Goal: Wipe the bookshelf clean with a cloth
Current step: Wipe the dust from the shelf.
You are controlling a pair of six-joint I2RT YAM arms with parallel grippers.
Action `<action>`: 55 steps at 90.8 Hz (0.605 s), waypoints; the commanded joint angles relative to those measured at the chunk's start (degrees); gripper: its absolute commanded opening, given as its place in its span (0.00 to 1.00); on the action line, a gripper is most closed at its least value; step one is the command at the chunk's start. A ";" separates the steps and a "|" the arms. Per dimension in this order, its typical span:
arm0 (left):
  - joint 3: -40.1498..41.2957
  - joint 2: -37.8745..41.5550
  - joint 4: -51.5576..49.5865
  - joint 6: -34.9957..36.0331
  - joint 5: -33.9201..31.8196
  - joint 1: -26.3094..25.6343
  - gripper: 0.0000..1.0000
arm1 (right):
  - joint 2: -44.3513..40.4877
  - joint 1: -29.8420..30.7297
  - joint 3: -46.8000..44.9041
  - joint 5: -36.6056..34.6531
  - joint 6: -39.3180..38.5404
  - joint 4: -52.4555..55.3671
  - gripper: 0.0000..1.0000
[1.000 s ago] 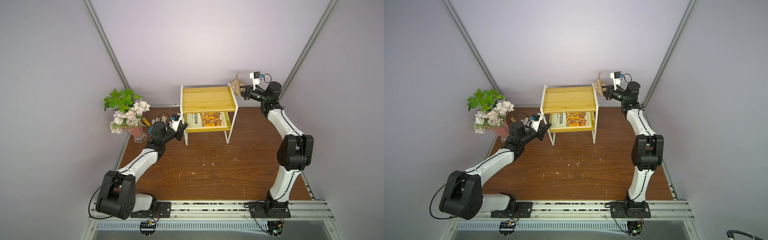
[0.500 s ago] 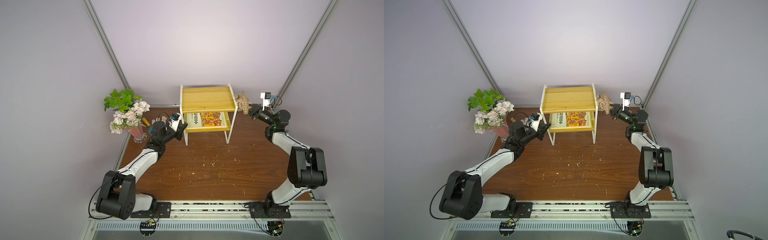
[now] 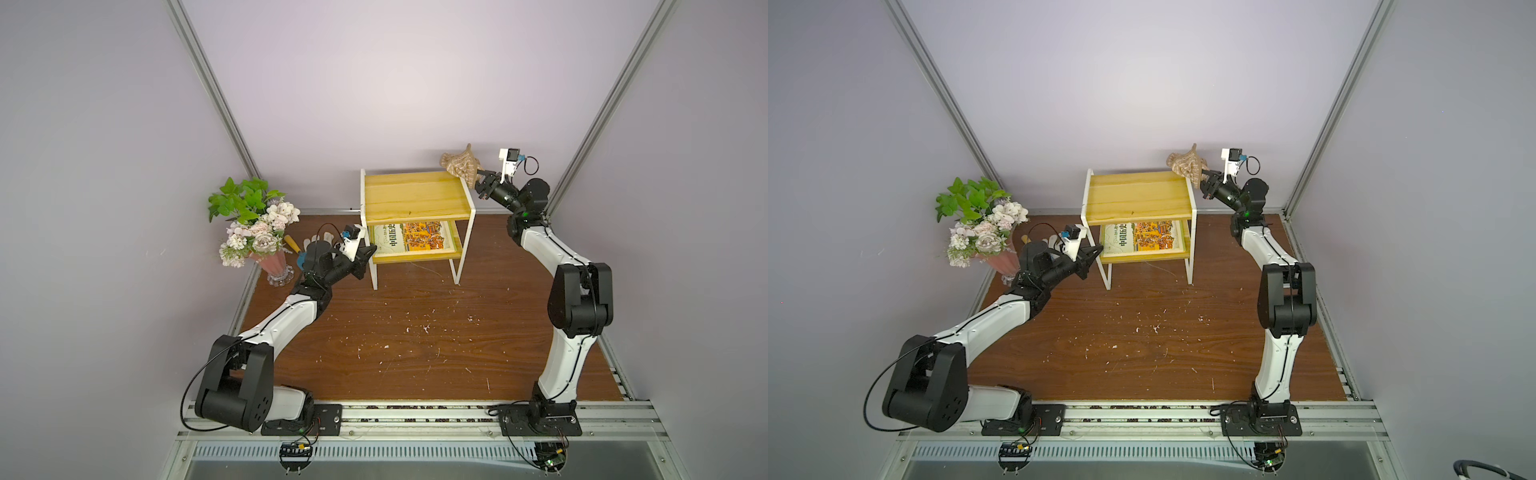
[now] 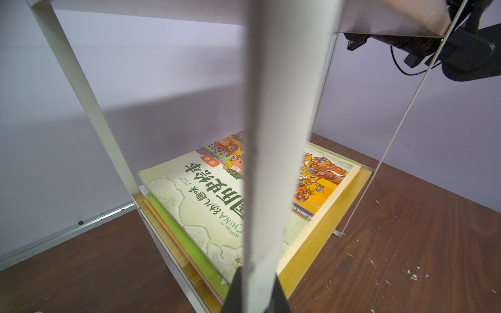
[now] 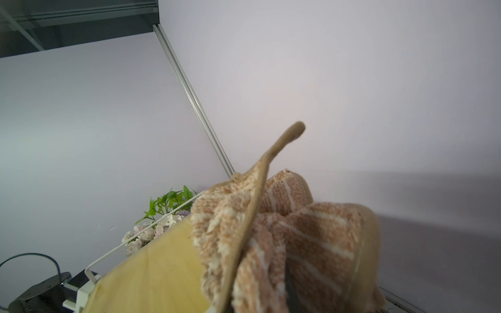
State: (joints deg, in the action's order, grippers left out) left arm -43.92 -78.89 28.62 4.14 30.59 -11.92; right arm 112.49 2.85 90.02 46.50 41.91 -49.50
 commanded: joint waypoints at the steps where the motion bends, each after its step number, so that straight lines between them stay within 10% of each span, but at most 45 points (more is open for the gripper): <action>1: -1.37 -1.11 0.90 -3.61 -1.89 0.26 0.00 | -10.90 -1.01 -10.88 2.79 -5.01 2.35 0.00; 21: -0.97 -0.49 0.64 -2.32 -2.99 0.25 0.00 | -17.69 0.81 -18.19 0.36 -15.07 11.29 0.00; 43: -1.87 -1.07 0.37 -2.11 -1.24 0.28 0.00 | 2.65 3.30 6.08 -3.22 0.67 6.00 0.00; 55: -1.34 -0.05 0.31 -1.89 -1.07 0.32 0.00 | -3.39 2.75 -2.02 0.04 3.43 -3.53 0.00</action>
State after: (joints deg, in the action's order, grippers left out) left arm -44.18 -79.26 28.93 3.92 30.68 -12.03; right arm 115.68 4.34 92.97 42.11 40.47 -45.80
